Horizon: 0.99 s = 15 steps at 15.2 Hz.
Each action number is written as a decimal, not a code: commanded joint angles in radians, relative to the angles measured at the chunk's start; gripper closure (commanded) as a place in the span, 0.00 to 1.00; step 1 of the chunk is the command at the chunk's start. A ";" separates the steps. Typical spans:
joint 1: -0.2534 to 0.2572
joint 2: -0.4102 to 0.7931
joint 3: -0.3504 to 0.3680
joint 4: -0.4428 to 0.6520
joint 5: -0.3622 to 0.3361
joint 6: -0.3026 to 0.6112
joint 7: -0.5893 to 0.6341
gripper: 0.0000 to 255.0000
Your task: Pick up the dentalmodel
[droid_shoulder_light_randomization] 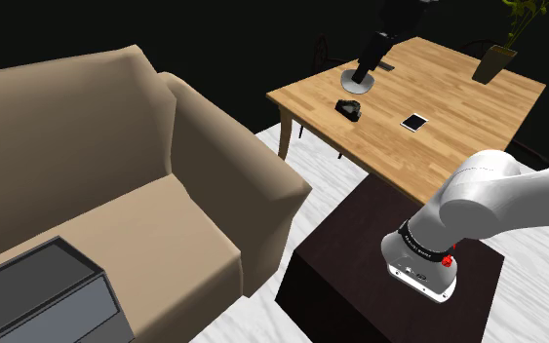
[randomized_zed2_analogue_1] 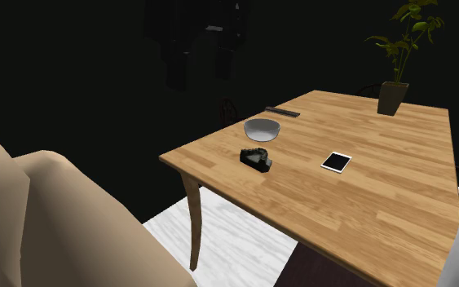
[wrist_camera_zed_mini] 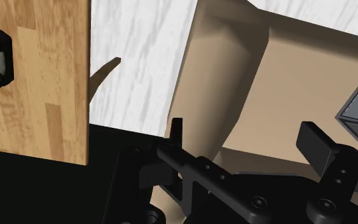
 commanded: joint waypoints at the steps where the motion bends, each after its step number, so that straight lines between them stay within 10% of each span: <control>1: 0.000 0.000 0.000 0.000 0.000 0.000 0.000 0.00; 15: -0.087 0.259 -0.245 -0.046 -0.092 0.283 -0.235 0.00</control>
